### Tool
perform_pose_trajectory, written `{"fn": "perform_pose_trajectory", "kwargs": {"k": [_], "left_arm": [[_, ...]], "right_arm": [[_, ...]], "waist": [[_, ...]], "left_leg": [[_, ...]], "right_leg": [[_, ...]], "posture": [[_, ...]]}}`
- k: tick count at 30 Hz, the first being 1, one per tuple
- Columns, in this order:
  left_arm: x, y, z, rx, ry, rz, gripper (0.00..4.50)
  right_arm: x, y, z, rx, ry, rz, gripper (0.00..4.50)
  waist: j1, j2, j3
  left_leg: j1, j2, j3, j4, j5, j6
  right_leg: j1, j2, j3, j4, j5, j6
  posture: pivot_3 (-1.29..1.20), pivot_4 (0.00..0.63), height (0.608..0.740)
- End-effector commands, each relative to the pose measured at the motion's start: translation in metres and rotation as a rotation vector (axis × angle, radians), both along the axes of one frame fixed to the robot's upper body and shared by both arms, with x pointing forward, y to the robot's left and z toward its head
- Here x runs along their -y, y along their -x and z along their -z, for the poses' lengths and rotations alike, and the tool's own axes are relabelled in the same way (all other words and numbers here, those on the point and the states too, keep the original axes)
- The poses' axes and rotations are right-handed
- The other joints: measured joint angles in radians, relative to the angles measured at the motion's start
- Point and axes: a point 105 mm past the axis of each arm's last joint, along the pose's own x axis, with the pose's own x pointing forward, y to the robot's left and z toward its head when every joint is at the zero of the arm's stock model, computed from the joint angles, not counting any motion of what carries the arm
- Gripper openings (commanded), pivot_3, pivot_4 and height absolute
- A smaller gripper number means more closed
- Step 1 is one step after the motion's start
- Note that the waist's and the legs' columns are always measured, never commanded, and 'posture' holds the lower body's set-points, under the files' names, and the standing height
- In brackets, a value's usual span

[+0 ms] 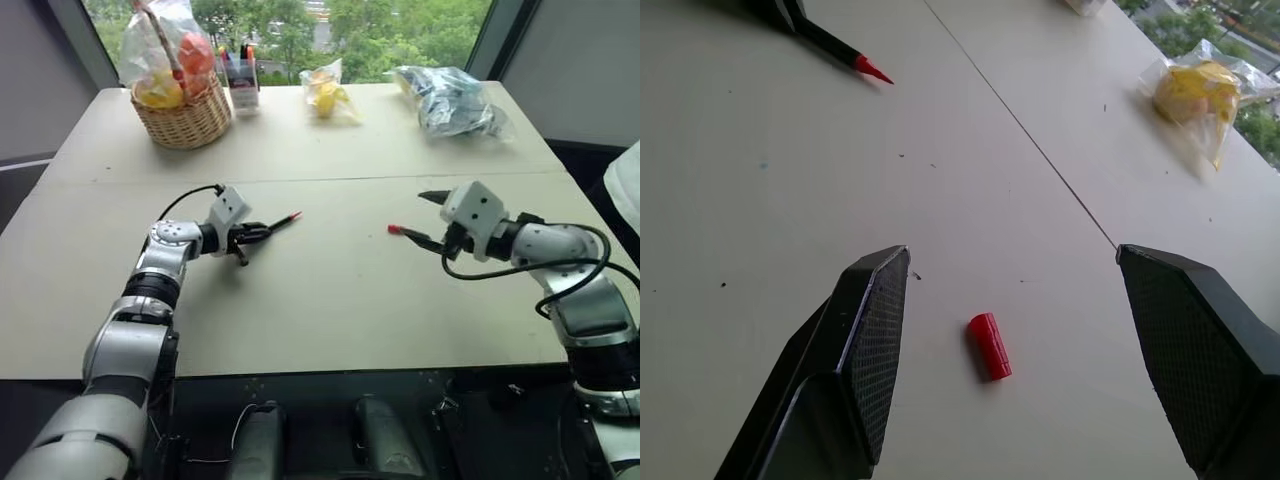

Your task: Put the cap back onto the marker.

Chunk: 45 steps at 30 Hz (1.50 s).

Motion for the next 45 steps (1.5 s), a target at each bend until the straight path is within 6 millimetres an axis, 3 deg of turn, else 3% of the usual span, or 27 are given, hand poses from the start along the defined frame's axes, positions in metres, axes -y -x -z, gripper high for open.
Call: {"fn": "perform_pose_trajectory", "kwargs": {"k": [1, 9, 16, 26, 39, 42, 45], "left_arm": [[0.000, 0.006, -0.036, 0.106, 0.057, 0.030, 0.02], [0.004, 0.048, -0.054, 0.119, 0.080, 0.049, 0.02], [-0.001, 0.066, -0.058, 0.118, 0.080, 0.004, 0.02], [-0.004, 0.075, -0.060, 0.136, 0.044, -0.020, 0.02], [-0.006, 0.074, -0.069, 0.174, 0.032, -0.026, 0.02], [-0.006, 0.074, -0.069, 0.175, 0.030, -0.027, 0.00], [-0.007, 0.074, -0.069, 0.176, 0.027, -0.030, 0.00]], "right_arm": [[0.005, -0.009, 0.003, -0.003, -0.012, -0.019, 3.41], [0.015, -0.032, 0.034, -0.132, -0.056, -0.039, 3.41], [0.007, -0.052, 0.038, -0.158, -0.074, -0.073, 3.41], [0.011, -0.067, 0.047, -0.198, -0.048, -0.052, 3.41], [0.010, -0.068, 0.067, -0.303, -0.111, -0.005, 3.41], [0.009, -0.069, 0.068, -0.321, -0.137, -0.001, 2.62], [0.008, -0.069, 0.068, -0.333, -0.150, -0.001, 1.23]], "waist": [[0.002, 0.000, 0.000], [-0.001, 0.001, 0.000], [-0.003, 0.001, 0.001], [-0.003, 0.001, 0.001], [-0.011, 0.001, 0.001], [-0.022, 0.001, 0.001], [-0.026, 0.001, 0.001]], "left_leg": [[0.000, 0.000, 0.000, 0.000, 0.000, 0.000], [0.000, 0.000, 0.000, 0.000, 0.000, 0.000], [0.000, 0.000, 0.001, 0.000, 0.000, 0.000], [0.000, 0.000, 0.001, -0.001, 0.000, 0.000], [0.000, 0.000, 0.001, -0.001, 0.000, 0.000], [0.000, 0.000, 0.001, -0.001, 0.000, 0.000], [0.001, 0.000, 0.001, -0.001, 0.000, 0.000]], "right_leg": [[0.000, 0.000, 0.000, 0.000, 0.000, 0.000], [0.000, -0.001, 0.000, 0.000, 0.000, 0.000], [0.000, -0.001, 0.000, 0.000, 0.000, 0.000], [0.000, -0.001, 0.000, 0.000, 0.000, 0.000], [0.000, -0.001, 0.000, 0.000, 0.000, 0.000], [0.000, -0.001, 0.000, 0.000, 0.000, 0.000], [0.000, -0.001, 0.000, 0.000, 0.000, 0.000]], "posture": [[0.00, 0.150, 0.740], [0.00, 0.150, 0.740], [0.00, 0.150, 0.740], [0.00, 0.150, 0.740], [0.00, 0.150, 0.740], [0.00, 0.150, 0.740], [0.00, 0.150, 0.740]]}}
